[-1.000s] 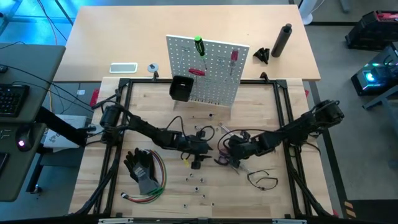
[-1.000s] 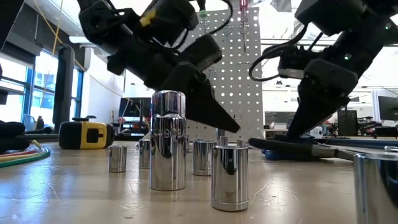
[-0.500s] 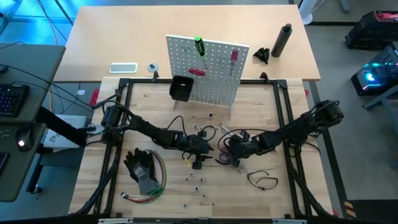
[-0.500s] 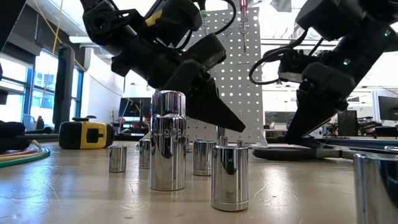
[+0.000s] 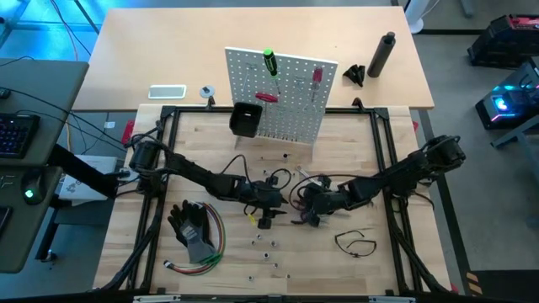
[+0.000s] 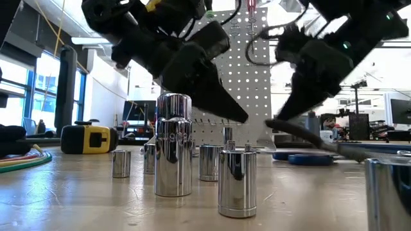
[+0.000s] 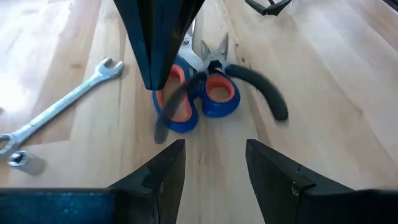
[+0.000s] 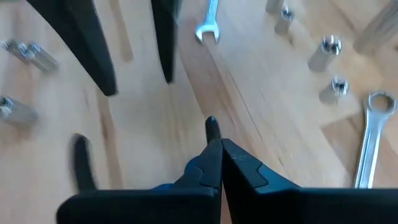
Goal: Hang tools onto peg board
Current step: Hang the black pliers on the white peg board
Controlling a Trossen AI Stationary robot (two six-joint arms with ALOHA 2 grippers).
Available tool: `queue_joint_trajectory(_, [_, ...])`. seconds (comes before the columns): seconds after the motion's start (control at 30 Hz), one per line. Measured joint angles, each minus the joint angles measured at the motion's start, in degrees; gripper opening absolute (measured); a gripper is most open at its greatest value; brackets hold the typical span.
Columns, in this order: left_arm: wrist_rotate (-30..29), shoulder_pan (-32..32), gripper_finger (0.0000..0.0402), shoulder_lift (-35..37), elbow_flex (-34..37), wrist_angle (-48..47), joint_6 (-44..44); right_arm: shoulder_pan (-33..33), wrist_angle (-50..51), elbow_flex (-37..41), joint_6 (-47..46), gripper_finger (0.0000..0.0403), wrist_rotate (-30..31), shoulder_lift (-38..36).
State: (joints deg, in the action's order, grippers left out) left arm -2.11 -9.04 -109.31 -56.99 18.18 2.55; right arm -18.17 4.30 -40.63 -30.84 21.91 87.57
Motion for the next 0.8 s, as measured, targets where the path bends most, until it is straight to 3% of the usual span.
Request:
queue_joint_trajectory(0.27, [-1.7, 0.0, 0.0163, 7.1, 0.0, -9.4, 0.6, -0.9, 9.3, -7.0, 5.3, 0.0002, 3.9, -1.2])
queue_joint_trajectory(0.5, [-1.9, -0.3, 0.0163, 10.4, 0.0, -14.5, 0.7, 0.7, 11.2, -7.4, 6.4, 0.0008, -5.6, -1.5])
queue_joint_trajectory(0.8, [-2.0, -1.9, 0.0163, 9.9, 0.0, -14.5, -0.4, 1.9, 4.8, -6.4, 9.3, 0.0127, -6.1, 3.1])
